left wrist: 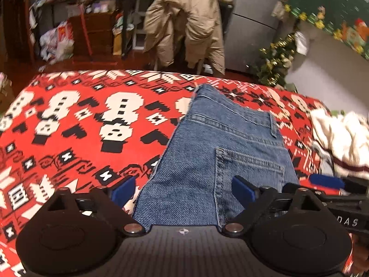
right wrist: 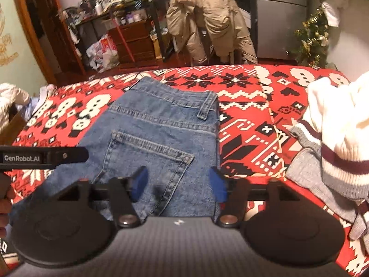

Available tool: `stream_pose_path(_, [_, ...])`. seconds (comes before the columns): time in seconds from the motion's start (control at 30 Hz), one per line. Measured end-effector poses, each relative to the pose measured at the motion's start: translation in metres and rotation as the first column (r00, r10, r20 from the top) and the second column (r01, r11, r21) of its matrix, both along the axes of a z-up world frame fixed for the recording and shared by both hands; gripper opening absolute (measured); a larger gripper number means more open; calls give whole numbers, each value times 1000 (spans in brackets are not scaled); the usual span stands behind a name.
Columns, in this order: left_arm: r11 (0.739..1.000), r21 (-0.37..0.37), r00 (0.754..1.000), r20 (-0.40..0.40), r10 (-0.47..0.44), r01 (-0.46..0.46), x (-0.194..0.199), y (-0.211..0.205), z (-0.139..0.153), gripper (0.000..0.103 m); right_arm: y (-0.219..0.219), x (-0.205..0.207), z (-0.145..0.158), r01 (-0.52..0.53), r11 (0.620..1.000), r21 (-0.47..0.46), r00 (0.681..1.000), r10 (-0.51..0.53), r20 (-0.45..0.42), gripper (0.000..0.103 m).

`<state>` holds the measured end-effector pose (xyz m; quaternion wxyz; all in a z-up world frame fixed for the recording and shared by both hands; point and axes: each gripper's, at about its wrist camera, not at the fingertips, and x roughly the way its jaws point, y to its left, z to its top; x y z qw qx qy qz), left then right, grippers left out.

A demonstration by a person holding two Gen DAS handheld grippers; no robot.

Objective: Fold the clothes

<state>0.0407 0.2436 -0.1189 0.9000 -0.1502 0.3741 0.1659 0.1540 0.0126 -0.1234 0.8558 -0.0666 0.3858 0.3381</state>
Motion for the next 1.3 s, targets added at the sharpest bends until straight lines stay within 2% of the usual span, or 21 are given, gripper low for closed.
stream_pose_path(0.07, [1000,12,1000,-2,-15,15,0,-1,1,93,2,-5,3,10,1000,-19,999,-9,42,86])
stream_pose_path(0.1, [1000,-2,1000,-3,-9,9,0,2,3,93,4,-8,5,16,999,-29,998,-14,64,97])
stream_pose_path(0.13, [1000,-17,1000,-3,-3,3,1,4,4,93,5,-11,6,22,999,-38,996,-19,86,102])
stream_pose_path(0.2, [999,-47,1000,-4,10,-11,2,10,6,93,7,-16,9,35,998,-56,991,-28,129,102])
stream_pose_path(0.27, [997,-73,999,14,29,-28,2,18,9,89,11,-16,10,69,994,-88,989,-57,135,102])
stream_pose_path(0.37, [998,-54,999,25,45,-43,6,23,12,81,13,-14,10,69,992,-106,991,-56,120,102])
stream_pose_path(0.5, [999,-26,999,43,30,-29,12,27,17,66,8,-8,18,90,995,-48,993,-86,83,102])
stream_pose_path(0.6, [1000,-5,998,70,-5,5,17,26,20,55,1,-4,23,201,980,6,974,-200,108,102])
stream_pose_path(0.67, [1000,14,995,100,-23,21,20,25,23,52,-7,1,22,266,963,44,960,-269,84,102])
stream_pose_path(0.7, [1000,11,994,107,-24,23,21,27,21,42,-8,3,22,256,965,52,963,-260,72,102])
stream_pose_path(0.73, [1000,8,993,114,-26,25,23,28,20,37,-8,5,22,242,969,58,968,-245,60,100])
stream_pose_path(0.77, [1000,6,992,120,-28,27,24,30,19,26,-7,4,23,222,973,59,971,-226,74,97])
stream_pose_path(0.8, [1000,2,992,126,-28,28,25,31,18,17,-5,1,25,208,977,56,971,-213,110,92])
stream_pose_path(0.83, [1000,-9,992,124,-22,23,27,34,15,12,-2,-3,26,209,977,48,965,-213,152,89])
stream_pose_path(0.87, [1000,-20,992,122,-17,19,28,37,11,11,0,-6,26,203,978,44,964,-208,168,87])
stream_pose_path(0.97, [998,-48,994,103,-25,30,30,40,-2,6,7,-12,25,183,982,35,965,-186,184,74])
stream_pose_path(1.03, [998,-51,995,90,-32,37,32,39,-10,6,12,-10,20,182,983,19,972,-183,149,52])
stream_pose_path(1.13, [998,-42,997,72,-35,38,34,37,-20,6,16,-6,10,183,983,-12,978,-181,101,36])
stream_pose_path(1.3, [995,-93,997,73,-28,35,34,28,-29,6,16,4,-2,189,982,-31,982,-187,38,34])
